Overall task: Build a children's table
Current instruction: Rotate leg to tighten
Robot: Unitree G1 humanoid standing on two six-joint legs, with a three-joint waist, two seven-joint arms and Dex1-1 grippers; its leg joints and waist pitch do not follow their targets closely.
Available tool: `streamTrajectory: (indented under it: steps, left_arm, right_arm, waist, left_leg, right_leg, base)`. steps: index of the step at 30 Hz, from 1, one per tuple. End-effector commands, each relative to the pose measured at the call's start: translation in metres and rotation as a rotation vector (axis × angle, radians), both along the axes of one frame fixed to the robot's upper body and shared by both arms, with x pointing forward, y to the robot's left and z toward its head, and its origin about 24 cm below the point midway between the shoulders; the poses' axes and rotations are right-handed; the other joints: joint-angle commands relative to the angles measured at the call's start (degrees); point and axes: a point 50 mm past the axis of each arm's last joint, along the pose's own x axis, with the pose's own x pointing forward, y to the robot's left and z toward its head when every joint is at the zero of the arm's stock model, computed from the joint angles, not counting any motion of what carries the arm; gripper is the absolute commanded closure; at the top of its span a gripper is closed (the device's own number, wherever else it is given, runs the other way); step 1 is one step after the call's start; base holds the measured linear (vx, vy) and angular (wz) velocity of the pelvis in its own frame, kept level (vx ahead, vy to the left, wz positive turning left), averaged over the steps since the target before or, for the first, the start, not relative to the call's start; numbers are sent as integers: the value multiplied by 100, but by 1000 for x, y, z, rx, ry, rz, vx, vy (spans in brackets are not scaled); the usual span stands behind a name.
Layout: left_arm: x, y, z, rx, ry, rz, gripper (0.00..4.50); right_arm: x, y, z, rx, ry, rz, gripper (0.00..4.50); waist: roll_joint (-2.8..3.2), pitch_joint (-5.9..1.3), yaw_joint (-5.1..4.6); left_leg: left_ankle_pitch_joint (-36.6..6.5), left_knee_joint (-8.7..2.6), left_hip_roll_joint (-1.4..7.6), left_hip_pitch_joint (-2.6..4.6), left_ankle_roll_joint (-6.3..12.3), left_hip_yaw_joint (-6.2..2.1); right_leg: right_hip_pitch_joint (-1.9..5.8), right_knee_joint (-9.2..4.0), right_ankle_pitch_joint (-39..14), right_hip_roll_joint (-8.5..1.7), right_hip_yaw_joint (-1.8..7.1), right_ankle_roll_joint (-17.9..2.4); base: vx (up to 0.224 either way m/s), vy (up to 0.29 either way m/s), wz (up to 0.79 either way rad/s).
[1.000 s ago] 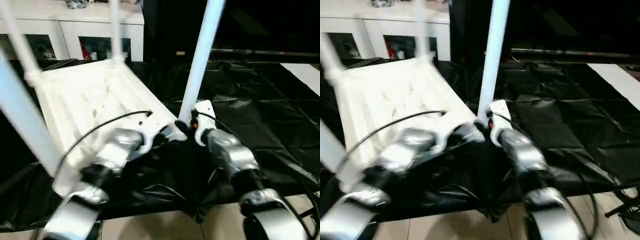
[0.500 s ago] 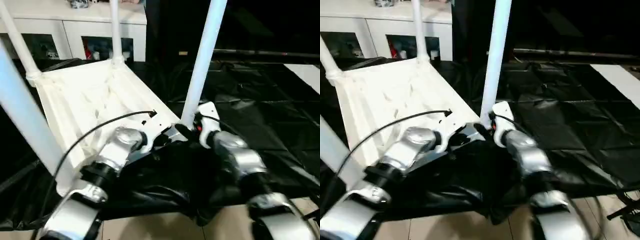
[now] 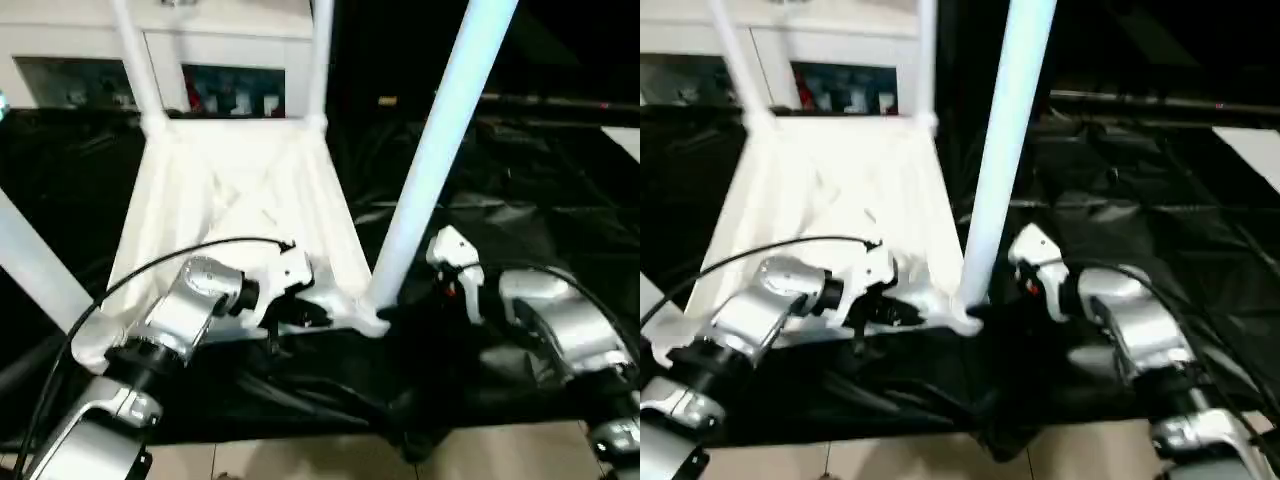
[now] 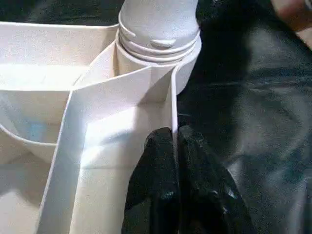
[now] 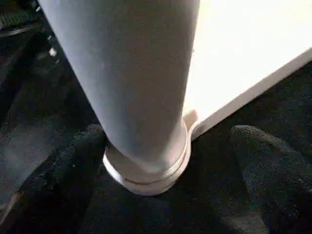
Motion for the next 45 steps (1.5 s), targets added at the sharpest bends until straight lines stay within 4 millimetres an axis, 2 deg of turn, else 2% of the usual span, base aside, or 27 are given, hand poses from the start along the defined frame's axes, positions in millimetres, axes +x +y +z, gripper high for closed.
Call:
streamTrajectory:
  steps: [1, 8, 15, 19, 20, 23, 26, 35, 40, 42, 43, 44, 45]
  left_arm:
    - [-7, -9, 0, -56, 34, -65, 450]
    - [-8, -10, 1, -55, 33, -71, 450]
    - [-9, -10, -1, -50, 32, -69, 450]
    - [-10, -9, -2, -45, 34, -65, 450]
    - [-10, -9, -2, -45, 34, -64, 450]
    - [-10, -8, -3, -41, 32, -56, 450]
    - [-10, -8, -3, -40, 29, -51, 450]
    - [-9, -8, -3, -41, 26, -38, 450]
    - [0, -10, -6, -28, -17, 63, 450]
    - [10, -14, -9, -7, -53, 177, 450]
    - [11, -15, -9, -5, -56, 188, 450]
    - [17, -20, -10, 3, -74, 247, 450]
    - [17, -21, -10, 4, -77, 254, 450]
  right_arm:
    - [-5, 3, -1, -12, 22, 46, 14]
    - [-3, 15, -1, 28, 14, 60, 14]
    - [-2, 20, -2, 38, 19, 78, 80]
    - [-3, 20, -3, 34, 28, 83, 105]
    - [-3, 20, -3, 33, 29, 84, 126]
    - [-3, 20, -4, 32, 31, 85, 136]
    - [-4, 21, -5, 33, 38, 85, 174]
    - [-6, 21, -9, 56, 48, 54, 212]
    - [-4, 26, -18, 96, 41, -57, 231]
    - [6, 29, -29, 88, 32, -230, 240]
    - [8, 29, -31, 88, 36, -252, 241]
    - [14, 33, -38, 85, 50, -374, 241]
    - [15, 33, -39, 84, 51, -386, 244]
  waist:
    - [-13, -301, -3]
    - [-16, -320, -5]
    - [-53, -324, 4]
    - [-59, -325, 7]
    - [-55, -323, 7]
    - [-50, -327, 6]
    - [-55, -322, 8]
    - [-49, -325, 2]
    - [-43, -297, -10]
    - [-44, -276, -56]
    - [-56, -258, -93]
    - [-52, -274, -125]
    - [-45, -272, -149]
  left_leg:
    - [-1657, -332, 0, 33, 231, 110]
    - [-1536, -322, -5, 35, 194, 110]
    - [-1381, -310, -10, 23, 233, 118]
    - [-1347, -306, -11, 22, 233, 120]
    - [-1343, -308, -10, 20, 235, 118]
    - [-1322, -305, -11, 21, 236, 119]
    - [-1343, -304, -15, 22, 241, 121]
    - [-1335, -302, -16, 17, 236, 117]
    - [-1616, -321, -21, 28, 146, 105]
    - [-1817, -332, -44, 27, 61, 99]
    - [-2062, -329, -67, 44, 0, 85]
    - [-2140, -324, -83, 45, -34, 61]
    - [-2173, -325, -78, 51, -54, 53]
  right_leg:
    - [319, -358, -1867, -168, 154, -989]
    - [307, -327, -1644, -154, 154, -1018]
    - [321, -303, -1538, -160, 155, -1037]
    - [322, -305, -1578, -165, 158, -1005]
    - [321, -301, -1577, -164, 157, -1006]
    - [322, -299, -1552, -162, 156, -1007]
    - [321, -304, -1606, -162, 155, -994]
    - [323, -300, -1592, -159, 154, -987]
    - [301, -353, -2046, -161, 143, -859]
    - [273, -404, -2483, -159, 128, -720]
    - [260, -456, -2959, -162, 99, -566]
    - [272, -492, -3260, -180, 76, -424]
    - [248, -507, -3335, -185, 73, -396]
  base:
    - [0, 0, 0]
    - [0, 0, 0]
    - [0, 0, 0]
    - [0, 0, 0]
    - [0, 0, 0]
    - [0, 0, 0]
    - [0, 0, 0]
    - [0, 0, 0]
    - [0, 0, 0]
    - [0, 0, 0]
    - [0, 0, 0]
    - [0, 0, 0]
    - [0, 0, 0]
